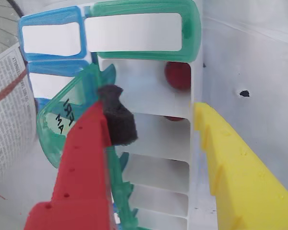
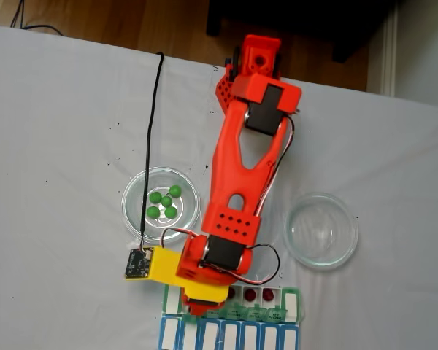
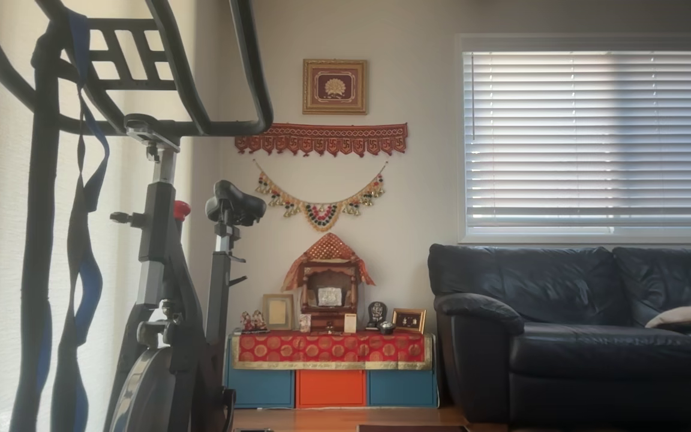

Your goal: Sort medicines into box.

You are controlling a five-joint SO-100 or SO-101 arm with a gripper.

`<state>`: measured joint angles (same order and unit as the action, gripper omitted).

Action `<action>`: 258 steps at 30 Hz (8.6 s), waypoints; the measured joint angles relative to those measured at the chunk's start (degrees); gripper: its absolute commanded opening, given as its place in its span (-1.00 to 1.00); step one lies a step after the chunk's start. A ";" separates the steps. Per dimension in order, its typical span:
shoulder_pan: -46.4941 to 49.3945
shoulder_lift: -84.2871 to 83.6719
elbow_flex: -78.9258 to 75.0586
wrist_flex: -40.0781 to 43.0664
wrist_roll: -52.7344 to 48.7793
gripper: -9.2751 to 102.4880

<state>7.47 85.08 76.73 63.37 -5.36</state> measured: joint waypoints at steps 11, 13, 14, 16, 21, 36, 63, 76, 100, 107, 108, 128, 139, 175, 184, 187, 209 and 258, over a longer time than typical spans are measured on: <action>4.83 12.83 4.66 12.04 -5.10 -0.82; 5.80 17.58 6.94 15.12 -6.68 -0.82; 5.98 19.51 8.17 16.00 -7.38 -0.81; 6.86 22.94 10.37 18.11 -8.79 -0.81; 11.07 26.89 12.22 24.96 -10.72 -0.81; 24.08 28.92 25.31 16.61 -16.70 -0.81; 19.07 29.00 34.19 4.66 -36.83 -0.69; 18.72 21.80 30.59 5.89 -43.07 -0.59; 17.40 21.18 29.88 3.25 -41.57 -0.54; 16.96 21.09 32.61 1.23 -40.78 -0.55; 16.88 21.09 32.78 1.14 -40.69 -0.55; 16.26 19.07 35.77 -3.60 -39.99 -0.58; 16.26 19.07 37.00 -5.36 -39.90 -0.59; 16.17 19.16 39.20 -9.76 -38.94 -0.67; 15.64 19.25 39.90 -10.81 -38.94 -0.76; 15.64 19.25 39.90 -10.81 -38.94 -0.81; 15.64 21.36 40.69 -10.99 -35.77 -0.81; -16.35 18.02 14.50 6.68 -3.16 -0.82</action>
<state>-8.88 103.10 91.23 70.05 -8.53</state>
